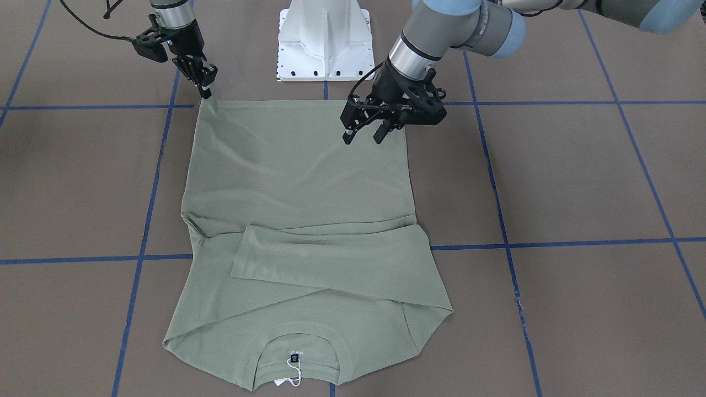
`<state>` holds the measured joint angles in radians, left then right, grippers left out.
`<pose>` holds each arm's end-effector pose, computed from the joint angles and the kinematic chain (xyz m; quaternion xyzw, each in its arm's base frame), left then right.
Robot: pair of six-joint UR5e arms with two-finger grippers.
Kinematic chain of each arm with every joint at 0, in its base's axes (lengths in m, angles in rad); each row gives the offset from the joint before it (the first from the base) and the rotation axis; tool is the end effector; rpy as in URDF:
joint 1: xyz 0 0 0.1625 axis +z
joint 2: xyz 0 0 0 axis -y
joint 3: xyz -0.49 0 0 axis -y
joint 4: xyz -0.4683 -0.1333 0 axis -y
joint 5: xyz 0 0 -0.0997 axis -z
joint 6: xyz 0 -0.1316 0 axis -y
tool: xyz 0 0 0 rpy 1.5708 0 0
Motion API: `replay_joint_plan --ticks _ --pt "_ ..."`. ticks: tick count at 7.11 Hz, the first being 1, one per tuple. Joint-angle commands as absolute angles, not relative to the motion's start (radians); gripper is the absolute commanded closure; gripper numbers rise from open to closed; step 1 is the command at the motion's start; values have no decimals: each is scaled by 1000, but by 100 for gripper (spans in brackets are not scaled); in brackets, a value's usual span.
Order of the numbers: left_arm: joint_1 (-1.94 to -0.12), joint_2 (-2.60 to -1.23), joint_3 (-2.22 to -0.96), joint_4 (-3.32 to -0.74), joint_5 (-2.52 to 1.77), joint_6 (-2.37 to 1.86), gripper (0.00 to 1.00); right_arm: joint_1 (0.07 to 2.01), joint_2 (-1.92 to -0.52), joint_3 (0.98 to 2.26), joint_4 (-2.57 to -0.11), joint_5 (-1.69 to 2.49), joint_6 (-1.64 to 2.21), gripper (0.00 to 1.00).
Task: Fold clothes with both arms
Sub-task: 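Move the left gripper to the other hem corner nearest the robot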
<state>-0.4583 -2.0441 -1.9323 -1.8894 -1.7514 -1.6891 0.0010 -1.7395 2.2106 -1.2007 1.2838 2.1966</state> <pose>0.5761 -0.4065 0.2129 0.0174 0.5480 -0.1902 0.8144 -0.4954 -0.1710 0.4428 0.0000 -0.4247 0.3341 0.8415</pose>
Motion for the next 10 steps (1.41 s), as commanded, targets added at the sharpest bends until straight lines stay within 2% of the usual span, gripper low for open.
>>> replay_joint_plan --ticks 1,8,9,10 --pt "-271 -1867 -2022 -1829 -1561 -1749 22 0 -1741 2214 -1201 1285 2197 100" --pt "-132 -1783 -2022 -1819 -1563 -1827 32 2 -1740 2214 -1201 1285 2197 100" --pt "-129 -1781 -2022 -1819 -1563 -1832 41 2 -1738 2214 -1201 1284 2197 100" --pt "-129 -1778 -2019 -1821 -1563 -1838 55 2 -1740 2215 -1200 1284 2197 100"
